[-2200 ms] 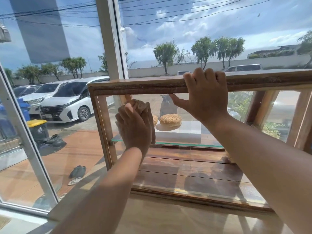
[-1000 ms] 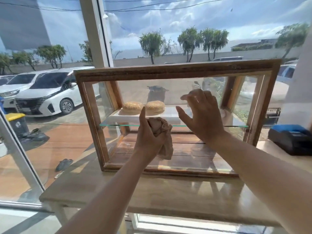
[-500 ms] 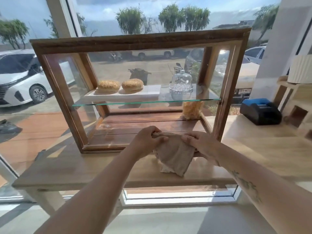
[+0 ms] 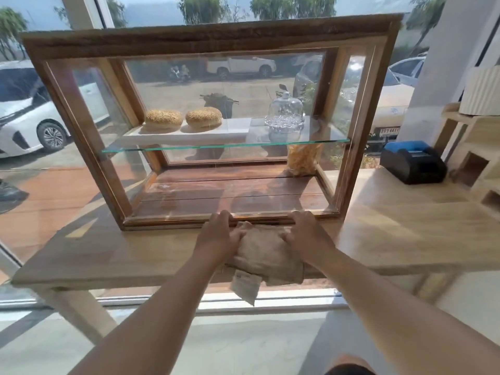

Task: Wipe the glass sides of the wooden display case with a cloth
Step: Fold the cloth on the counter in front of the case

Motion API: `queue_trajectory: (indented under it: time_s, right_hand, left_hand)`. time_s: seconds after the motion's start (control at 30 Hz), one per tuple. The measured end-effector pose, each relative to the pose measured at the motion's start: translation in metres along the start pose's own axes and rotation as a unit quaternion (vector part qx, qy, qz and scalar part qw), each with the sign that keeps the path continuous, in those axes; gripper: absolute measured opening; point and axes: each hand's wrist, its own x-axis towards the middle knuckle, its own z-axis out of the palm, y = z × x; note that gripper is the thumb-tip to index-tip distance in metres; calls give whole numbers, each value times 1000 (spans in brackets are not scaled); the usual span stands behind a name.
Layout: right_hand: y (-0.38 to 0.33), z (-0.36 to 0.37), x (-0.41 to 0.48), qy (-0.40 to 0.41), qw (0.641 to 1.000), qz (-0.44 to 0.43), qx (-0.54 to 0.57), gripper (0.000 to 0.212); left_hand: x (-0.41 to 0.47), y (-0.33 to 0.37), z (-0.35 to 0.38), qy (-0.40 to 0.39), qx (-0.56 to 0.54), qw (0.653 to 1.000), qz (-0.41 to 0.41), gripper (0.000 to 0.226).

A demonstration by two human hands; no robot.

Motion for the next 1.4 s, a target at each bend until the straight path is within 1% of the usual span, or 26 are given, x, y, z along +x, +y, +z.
queue_trajectory:
  time_s: [0.03,0.07,0.1,0.13,0.2,0.23,0.3,0.33,0.4,0.43,0.53,0.63,0.73,0.83,0.93,1.1,1.17,1.27,1.4]
  right_hand:
    - [0,6,-10,29,998,-36,-50,39]
    - [0,11,-17,48,994,-72,-65,41]
    - [-2,13,-24,48,991,-105,-64,42]
    - [-3,17,-28,34,988,-134,-63,45]
    - [-4,24,-32,-10,984,-160,-79,56]
    - [-3,26,-34,-33,982,-159,-97,64]
    - [5,28,-34,-46,980,-156,-114,82]
    - [11,27,-34,-44,979,-157,-122,86]
    - [26,17,-34,-57,979,-151,-124,87]
    - [34,10,-33,-74,980,-141,-117,83]
    - [69,-16,-30,-108,981,-107,-122,58]
    - [105,-46,-32,-117,983,-49,-134,53]
    - [138,-72,-30,-116,979,15,-169,51]
    - [157,-92,-22,-111,974,69,-187,49]
    - [180,-99,-15,-104,973,100,-180,49]
    - [215,-105,-6,-90,979,151,-106,51]
    - [220,-101,-10,-82,978,156,-113,56]
    - [225,-96,-12,-74,973,165,-141,73]
    - [230,-97,-6,-80,973,160,-146,76]
  left_hand:
    - [-6,-5,6,8,30,999,39,38]
    - [-12,-7,9,0,50,996,79,38]
    - [-16,-9,11,-19,68,990,121,42]
    - [-19,-11,12,-42,87,982,161,48]
    - [-22,-15,11,-81,124,965,216,57]
    - [-22,-16,11,-92,138,959,230,62]
    - [-23,-12,14,-113,148,953,238,71]
    - [-24,-8,17,-121,141,953,238,73]
    - [-25,5,28,-126,115,955,241,72]
    - [-25,14,35,-123,105,955,247,71]
    - [-27,50,58,-109,86,950,281,71]
    - [-31,92,82,-120,49,948,290,67]
    - [-29,129,106,-157,21,943,294,61]
    - [-21,155,125,-154,13,936,317,51]
    - [-19,172,139,-156,21,931,330,49]
    - [-13,198,153,-150,24,923,352,48]
    - [-9,203,160,-161,41,922,351,52]
    - [-7,205,169,-162,56,923,346,55]
    - [-9,201,168,-162,24,925,341,56]
